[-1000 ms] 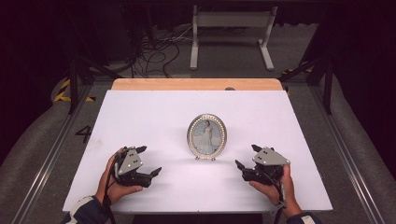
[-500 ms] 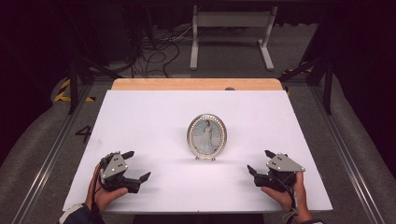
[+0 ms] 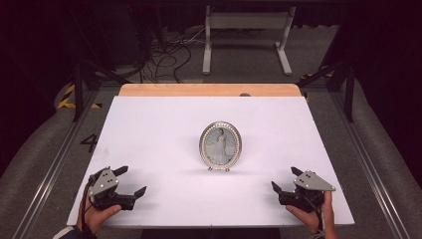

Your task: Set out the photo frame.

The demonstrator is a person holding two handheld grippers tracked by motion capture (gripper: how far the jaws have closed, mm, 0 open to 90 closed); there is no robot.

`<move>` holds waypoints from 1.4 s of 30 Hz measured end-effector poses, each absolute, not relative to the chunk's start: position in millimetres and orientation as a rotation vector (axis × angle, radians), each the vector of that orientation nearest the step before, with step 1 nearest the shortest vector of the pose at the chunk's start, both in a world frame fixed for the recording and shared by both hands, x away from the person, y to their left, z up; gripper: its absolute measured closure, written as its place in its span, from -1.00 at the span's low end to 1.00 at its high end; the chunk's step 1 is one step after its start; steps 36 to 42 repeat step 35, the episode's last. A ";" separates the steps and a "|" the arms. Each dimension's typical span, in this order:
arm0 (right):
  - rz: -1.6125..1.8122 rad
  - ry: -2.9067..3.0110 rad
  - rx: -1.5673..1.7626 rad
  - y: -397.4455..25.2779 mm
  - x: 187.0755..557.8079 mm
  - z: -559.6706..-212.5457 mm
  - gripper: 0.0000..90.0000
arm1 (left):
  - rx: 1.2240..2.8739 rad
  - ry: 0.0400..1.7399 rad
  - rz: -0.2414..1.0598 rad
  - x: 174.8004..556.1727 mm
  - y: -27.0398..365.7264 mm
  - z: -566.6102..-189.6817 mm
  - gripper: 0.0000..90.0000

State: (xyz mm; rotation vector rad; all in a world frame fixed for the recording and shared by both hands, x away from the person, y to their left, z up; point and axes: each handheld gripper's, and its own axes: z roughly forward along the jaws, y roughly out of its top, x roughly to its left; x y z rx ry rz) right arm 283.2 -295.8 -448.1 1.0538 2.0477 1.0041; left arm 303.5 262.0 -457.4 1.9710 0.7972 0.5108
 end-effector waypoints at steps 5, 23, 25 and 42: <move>1.003 2.034 1.056 -294.6 283.6 -448.0 -0.59 | 1.972 0.803 0.506 305.3 262.8 -458.1 -0.86; 1.007 2.007 1.058 -295.0 285.4 -447.9 -0.61 | 2.014 0.794 0.521 307.6 257.7 -459.7 -0.88; 1.007 2.008 1.063 -295.1 285.7 -448.4 -0.61 | 2.017 0.789 0.522 308.0 257.1 -460.0 -0.88; 0.995 2.004 1.072 -294.8 286.2 -449.7 -0.62 | 2.021 0.783 0.520 308.7 255.9 -460.0 -0.88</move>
